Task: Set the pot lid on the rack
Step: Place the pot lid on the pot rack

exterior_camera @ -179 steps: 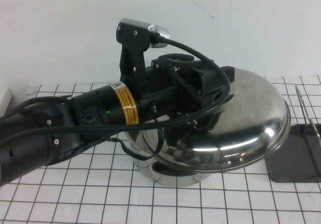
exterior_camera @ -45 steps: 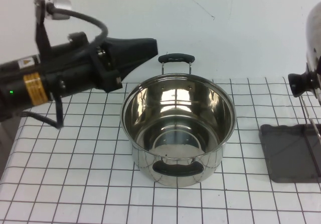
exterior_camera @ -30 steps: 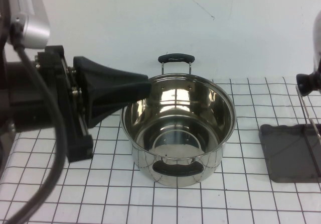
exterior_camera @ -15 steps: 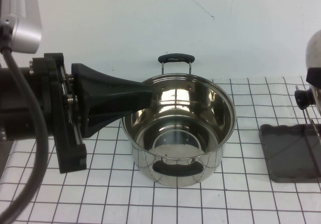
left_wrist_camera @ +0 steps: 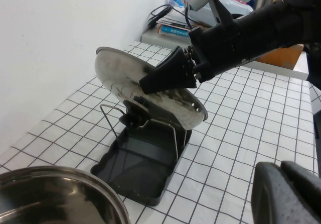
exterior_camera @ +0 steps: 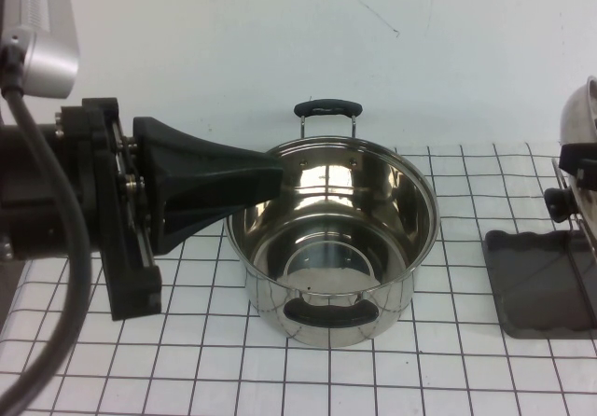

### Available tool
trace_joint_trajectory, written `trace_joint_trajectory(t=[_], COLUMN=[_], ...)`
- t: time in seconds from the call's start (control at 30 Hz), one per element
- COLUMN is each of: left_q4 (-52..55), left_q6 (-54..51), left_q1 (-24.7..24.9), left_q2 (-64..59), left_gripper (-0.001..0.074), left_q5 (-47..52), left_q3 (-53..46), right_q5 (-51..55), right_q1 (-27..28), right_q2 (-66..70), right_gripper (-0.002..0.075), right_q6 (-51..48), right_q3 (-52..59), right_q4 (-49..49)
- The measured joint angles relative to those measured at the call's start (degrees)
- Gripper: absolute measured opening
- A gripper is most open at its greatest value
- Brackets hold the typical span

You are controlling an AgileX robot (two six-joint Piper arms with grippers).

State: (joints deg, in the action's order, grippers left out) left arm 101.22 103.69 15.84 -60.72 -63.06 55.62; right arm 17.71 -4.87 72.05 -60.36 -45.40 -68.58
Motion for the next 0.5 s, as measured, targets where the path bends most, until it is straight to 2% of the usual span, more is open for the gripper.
trace_joint_trajectory(t=[0.5], left_q4=[0.0], left_q6=[-0.1], left_q1=[0.0], left_q2=[0.0], left_gripper=[-0.0002], left_q5=[-0.1], left_q3=[0.0], right_q5=[-0.9], right_q1=[0.0], right_q2=[0.1], right_gripper=[0.0055], right_q6=[-4.3], right_q3=[0.0], right_q4=[-9.5])
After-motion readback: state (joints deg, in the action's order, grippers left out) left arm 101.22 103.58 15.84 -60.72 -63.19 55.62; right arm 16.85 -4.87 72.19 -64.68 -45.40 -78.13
